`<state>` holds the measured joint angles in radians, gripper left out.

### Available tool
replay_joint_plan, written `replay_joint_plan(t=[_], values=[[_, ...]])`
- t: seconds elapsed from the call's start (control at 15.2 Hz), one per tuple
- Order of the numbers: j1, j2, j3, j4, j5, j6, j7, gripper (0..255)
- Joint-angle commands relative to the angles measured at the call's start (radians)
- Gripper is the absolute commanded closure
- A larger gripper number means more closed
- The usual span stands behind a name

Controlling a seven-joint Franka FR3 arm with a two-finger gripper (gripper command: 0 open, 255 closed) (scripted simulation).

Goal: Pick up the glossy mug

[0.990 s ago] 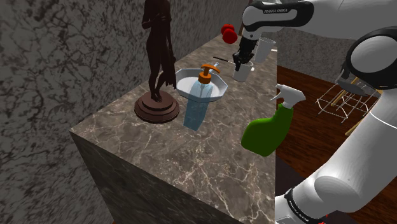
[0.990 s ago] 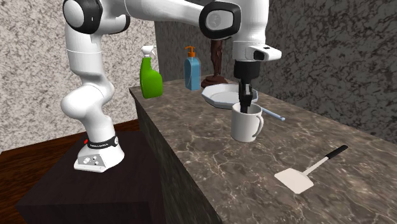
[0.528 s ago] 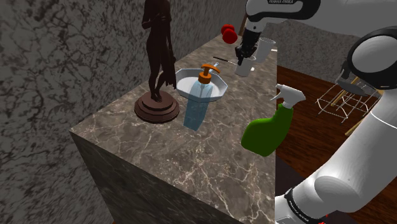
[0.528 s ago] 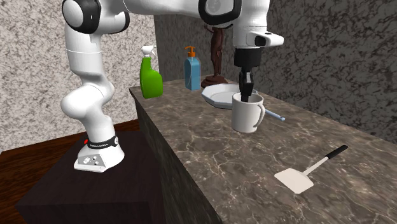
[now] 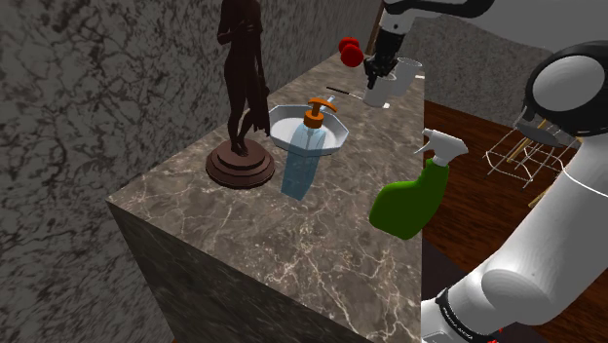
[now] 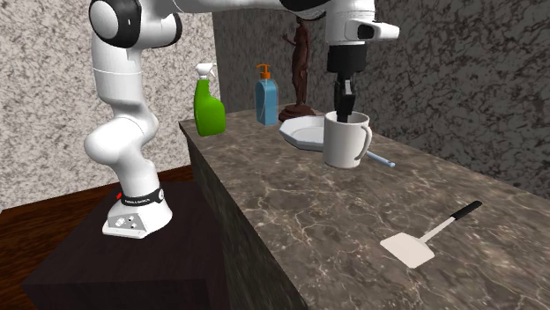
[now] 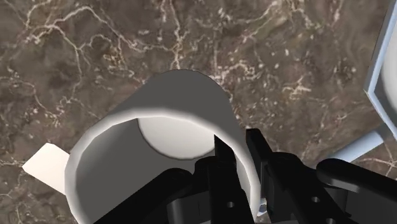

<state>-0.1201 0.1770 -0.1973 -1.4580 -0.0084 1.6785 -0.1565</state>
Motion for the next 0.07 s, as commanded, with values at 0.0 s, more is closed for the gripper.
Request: replay_joint_plan(t=[0.0], values=[[0.0,0.0,0.0,0.01,0.0,-0.01,0.0,255]])
